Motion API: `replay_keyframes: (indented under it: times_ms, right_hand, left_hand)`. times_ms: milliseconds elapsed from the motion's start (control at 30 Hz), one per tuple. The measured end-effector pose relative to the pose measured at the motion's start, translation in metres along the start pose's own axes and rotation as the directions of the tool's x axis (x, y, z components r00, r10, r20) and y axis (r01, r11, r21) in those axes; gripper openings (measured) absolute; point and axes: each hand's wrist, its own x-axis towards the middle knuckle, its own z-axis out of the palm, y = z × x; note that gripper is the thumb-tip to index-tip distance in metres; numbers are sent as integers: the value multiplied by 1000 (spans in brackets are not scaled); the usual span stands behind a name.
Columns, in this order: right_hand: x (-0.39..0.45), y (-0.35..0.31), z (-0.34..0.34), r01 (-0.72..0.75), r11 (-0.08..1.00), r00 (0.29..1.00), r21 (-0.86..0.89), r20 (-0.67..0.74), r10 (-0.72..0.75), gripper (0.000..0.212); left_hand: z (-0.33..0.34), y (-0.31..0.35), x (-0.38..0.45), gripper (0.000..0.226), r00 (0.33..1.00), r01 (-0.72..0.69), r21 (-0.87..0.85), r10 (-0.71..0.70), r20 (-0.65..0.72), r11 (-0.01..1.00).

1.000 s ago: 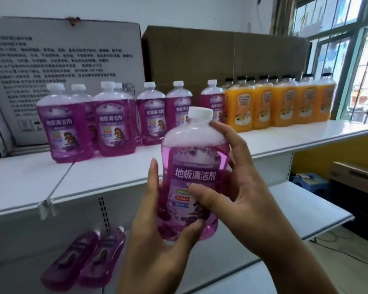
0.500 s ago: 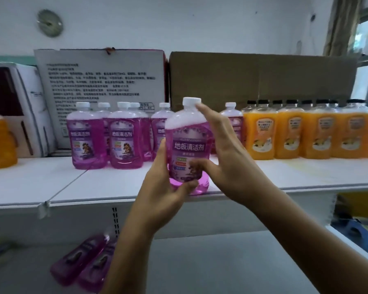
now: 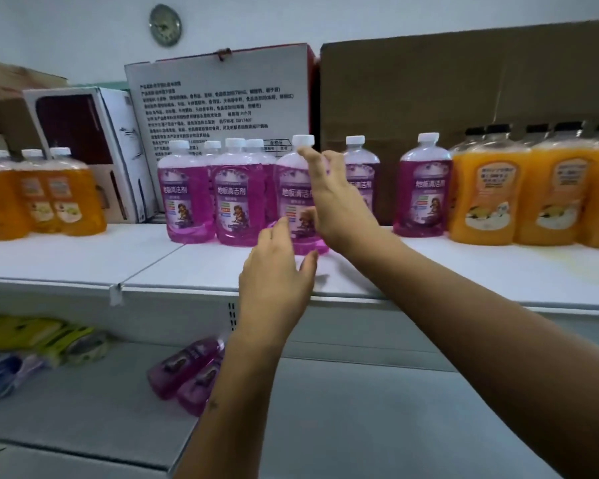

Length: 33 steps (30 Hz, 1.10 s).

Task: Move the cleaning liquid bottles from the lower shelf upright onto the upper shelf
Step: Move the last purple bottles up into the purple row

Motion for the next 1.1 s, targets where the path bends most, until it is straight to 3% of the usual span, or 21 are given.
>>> replay_keyframes:
  times_ms: [167, 367, 433, 500, 567, 633, 700, 800, 900, 1000, 1100]
  right_hand:
    - [11, 3, 13, -48, 998, 999, 33, 9, 47, 92]
    - [-23, -9, -4, -228, 970, 958, 89, 195, 208, 109]
    - [-62, -12, -9, -136, 960, 989, 244, 82, 119, 92]
    - [-115, -15, -12, 30, 897, 986, 440, -158, 44, 62]
    - [-168, -17, -4, 152, 819, 925, 554, -372, 79, 41]
    - [-212, -19, 18, 165, 759, 882, 629, -438, 172, 32]
    - [-243, -25, 48, 41, 653, 896, 756, -317, 310, 36]
    - [-262, -33, 93, -302, 454, 913, 838, 118, 391, 39]
    - [-266, -38, 128, -578, 327, 806, 748, 462, 368, 31]
    - [-265, -47, 159, -685, 307, 728, 661, 597, 339, 28]
    - [-259, -51, 193, -709, 356, 705, 609, 621, 342, 33]
  left_hand:
    - [3, 3, -4, 47, 997, -17, -7, 17, -81, 1000]
    - [1, 6, -43, 24, 924, -213, -407, 47, -381, 888]
    - [3, -6, -66, 25, 887, -235, -467, -8, -461, 852]
    - [12, -25, -87, 23, 862, -194, -554, -129, -491, 810]
    - [23, -47, -108, 18, 845, -129, -651, -261, -467, 748]
    - [35, -69, -130, 20, 840, -11, -690, -368, -399, 724]
    - [43, -91, -153, 30, 855, 147, -657, -429, -292, 740]
    - [47, -122, -176, 26, 897, 343, -506, -437, -74, 791]
    - [40, -158, -190, 29, 897, 433, -273, -441, 34, 859]
    - [31, -193, -191, 37, 863, 500, -215, -504, 41, 839]
    - [31, -224, -179, 50, 833, 552, -200, -546, 89, 810]
